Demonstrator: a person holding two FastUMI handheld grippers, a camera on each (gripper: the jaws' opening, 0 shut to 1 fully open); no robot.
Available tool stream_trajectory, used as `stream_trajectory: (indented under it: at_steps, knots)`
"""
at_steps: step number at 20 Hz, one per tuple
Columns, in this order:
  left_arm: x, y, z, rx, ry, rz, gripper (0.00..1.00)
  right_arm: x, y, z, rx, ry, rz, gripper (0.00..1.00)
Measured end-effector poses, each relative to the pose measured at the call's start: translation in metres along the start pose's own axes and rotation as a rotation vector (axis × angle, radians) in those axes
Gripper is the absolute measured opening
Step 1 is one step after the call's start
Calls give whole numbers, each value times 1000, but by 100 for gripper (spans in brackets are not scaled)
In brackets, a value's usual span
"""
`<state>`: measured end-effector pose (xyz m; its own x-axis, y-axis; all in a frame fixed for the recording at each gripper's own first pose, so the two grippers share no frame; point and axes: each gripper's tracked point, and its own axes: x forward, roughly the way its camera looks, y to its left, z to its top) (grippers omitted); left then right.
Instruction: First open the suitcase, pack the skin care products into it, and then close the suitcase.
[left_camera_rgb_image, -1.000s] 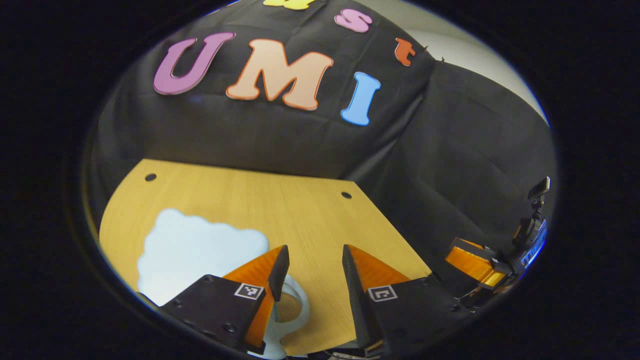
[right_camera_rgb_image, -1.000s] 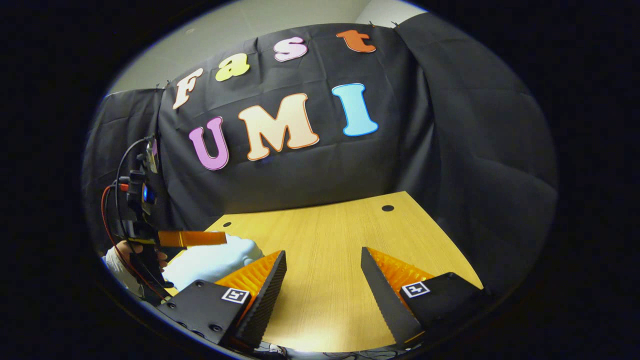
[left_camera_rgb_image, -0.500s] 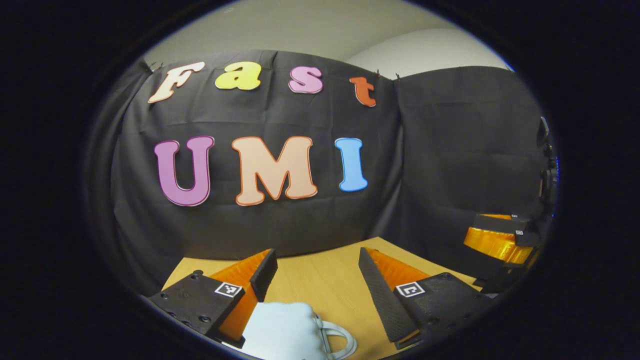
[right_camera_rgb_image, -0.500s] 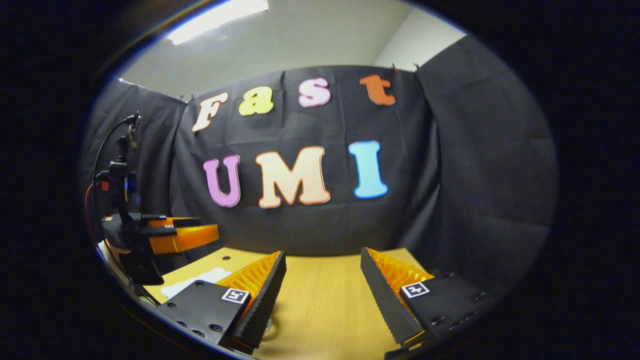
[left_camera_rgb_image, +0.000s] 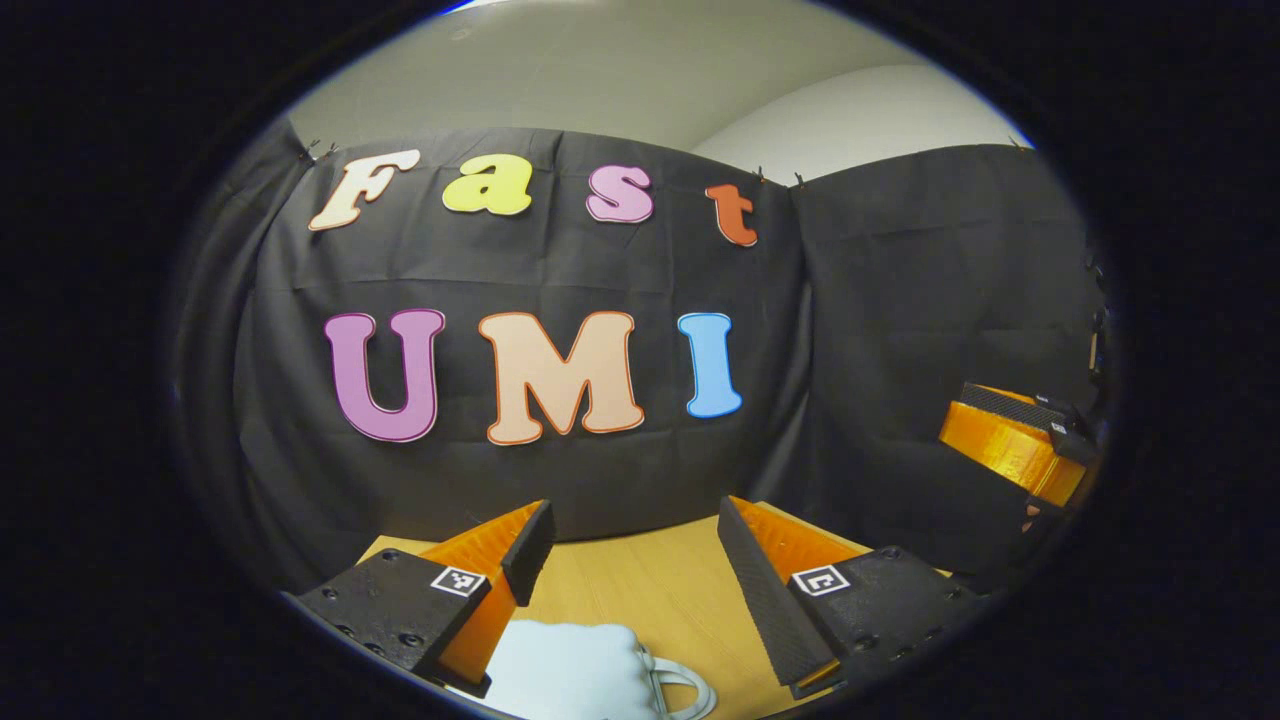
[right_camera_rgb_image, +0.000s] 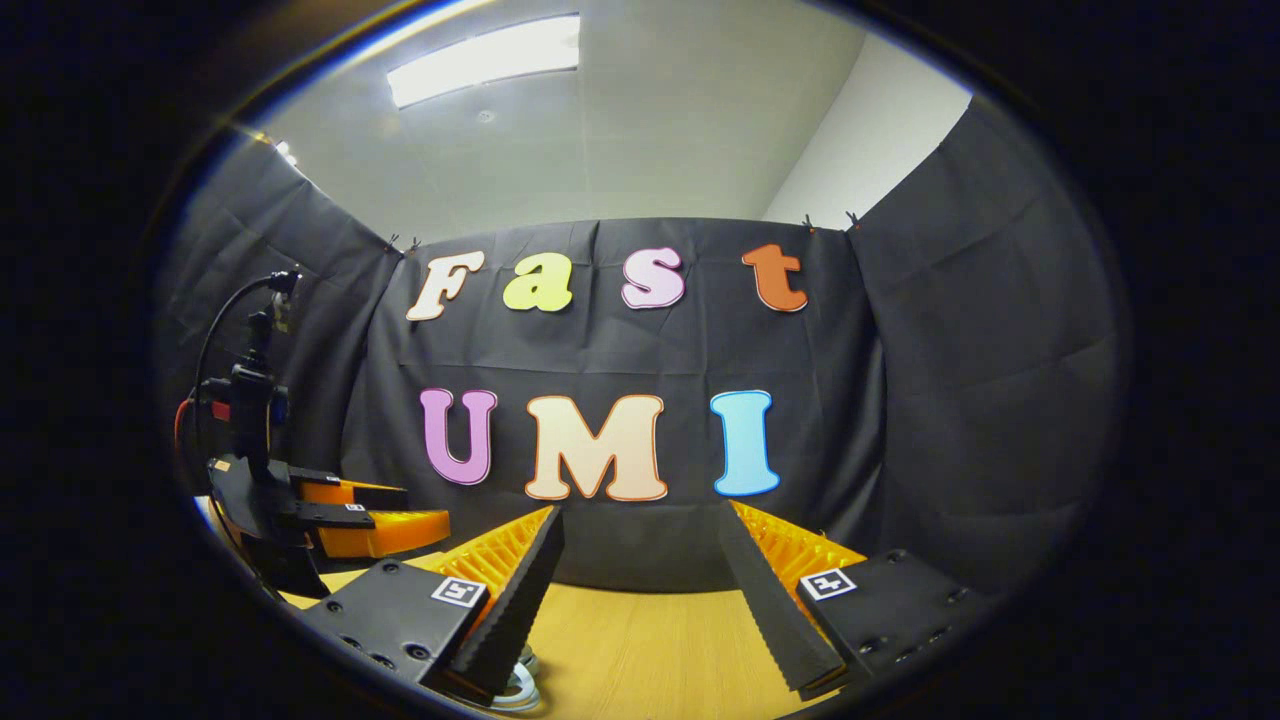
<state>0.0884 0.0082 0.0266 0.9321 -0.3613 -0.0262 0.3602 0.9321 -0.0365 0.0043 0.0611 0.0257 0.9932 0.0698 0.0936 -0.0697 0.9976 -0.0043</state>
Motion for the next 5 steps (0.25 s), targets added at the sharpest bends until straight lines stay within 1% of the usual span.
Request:
stream_trajectory:
  at_steps: [5]
  knots:
    - [-5, -1, 8, 32, -13, 29, 94, 0, -1, 3, 5, -9, 27, 98]
